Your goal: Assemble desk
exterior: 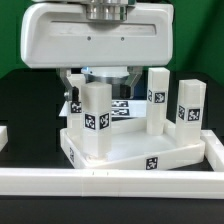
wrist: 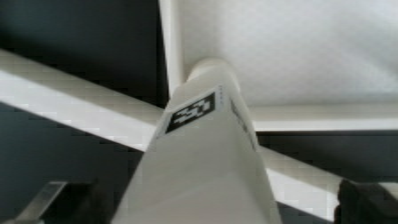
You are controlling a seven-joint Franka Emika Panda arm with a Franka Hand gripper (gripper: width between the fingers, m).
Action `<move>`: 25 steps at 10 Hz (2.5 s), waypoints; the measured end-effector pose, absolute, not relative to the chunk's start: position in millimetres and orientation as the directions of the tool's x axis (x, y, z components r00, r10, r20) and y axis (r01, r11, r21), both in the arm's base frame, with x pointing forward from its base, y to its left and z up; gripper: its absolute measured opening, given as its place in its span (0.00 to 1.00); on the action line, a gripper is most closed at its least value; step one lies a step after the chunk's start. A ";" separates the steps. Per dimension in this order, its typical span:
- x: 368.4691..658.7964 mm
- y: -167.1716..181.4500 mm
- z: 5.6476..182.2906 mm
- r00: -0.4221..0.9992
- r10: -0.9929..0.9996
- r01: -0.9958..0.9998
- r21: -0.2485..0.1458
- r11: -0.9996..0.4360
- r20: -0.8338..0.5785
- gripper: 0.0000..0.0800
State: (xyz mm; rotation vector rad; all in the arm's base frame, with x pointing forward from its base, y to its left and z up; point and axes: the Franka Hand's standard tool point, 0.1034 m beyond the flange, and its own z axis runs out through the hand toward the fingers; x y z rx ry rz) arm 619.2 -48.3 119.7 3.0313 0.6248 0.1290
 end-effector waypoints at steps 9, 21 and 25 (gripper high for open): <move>619.9 -48.7 119.7 0.929 0.362 0.358 0.060 -0.932 0.079 0.36; 621.2 -61.8 116.5 0.615 -0.787 -0.781 -0.104 -0.615 0.036 0.36; 622.4 -53.4 118.1 0.629 -0.777 -0.770 -0.106 -0.629 0.037 0.77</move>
Offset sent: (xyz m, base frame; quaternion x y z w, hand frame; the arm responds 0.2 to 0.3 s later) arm 0.0000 0.0000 0.0000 0.0000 0.0000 0.0000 1.0000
